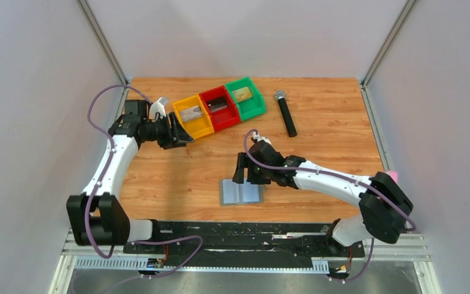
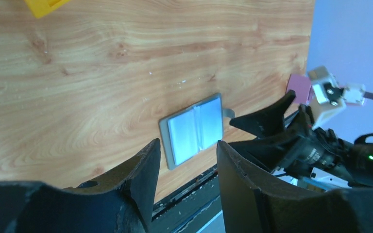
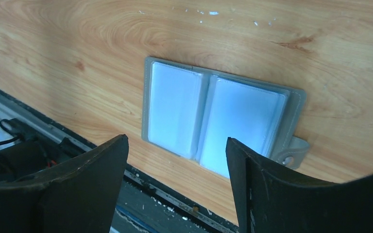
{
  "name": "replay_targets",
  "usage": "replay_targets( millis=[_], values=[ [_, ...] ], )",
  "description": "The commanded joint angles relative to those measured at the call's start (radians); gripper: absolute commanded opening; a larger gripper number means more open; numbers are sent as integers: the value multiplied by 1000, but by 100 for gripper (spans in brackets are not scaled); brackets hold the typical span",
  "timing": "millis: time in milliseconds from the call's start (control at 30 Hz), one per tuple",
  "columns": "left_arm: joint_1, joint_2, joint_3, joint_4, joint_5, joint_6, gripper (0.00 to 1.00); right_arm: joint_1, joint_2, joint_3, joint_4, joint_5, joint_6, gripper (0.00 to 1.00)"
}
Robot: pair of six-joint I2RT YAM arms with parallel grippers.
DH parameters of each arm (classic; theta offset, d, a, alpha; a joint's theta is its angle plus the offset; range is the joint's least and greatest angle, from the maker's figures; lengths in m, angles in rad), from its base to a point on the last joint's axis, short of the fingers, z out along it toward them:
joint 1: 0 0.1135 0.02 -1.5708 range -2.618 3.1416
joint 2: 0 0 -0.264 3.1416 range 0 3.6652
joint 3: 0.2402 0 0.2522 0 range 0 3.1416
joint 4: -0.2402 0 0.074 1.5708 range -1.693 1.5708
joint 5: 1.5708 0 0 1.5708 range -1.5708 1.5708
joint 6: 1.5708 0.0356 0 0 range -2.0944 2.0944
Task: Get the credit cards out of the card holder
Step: Remove the credit card from the card holder.
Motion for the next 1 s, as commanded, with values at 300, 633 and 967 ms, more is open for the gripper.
replay_targets(
  millis=[300,633,967],
  values=[
    [5,-276,-158,52,-119,22,56,169,322,316,-168,248,13,80],
    [4,-256,-180,57,-94,29,56,220,467,391,-290,293,69,80],
    [5,-266,-182,50,-103,32,55,234,514,396,-320,337,75,63]
  ],
)
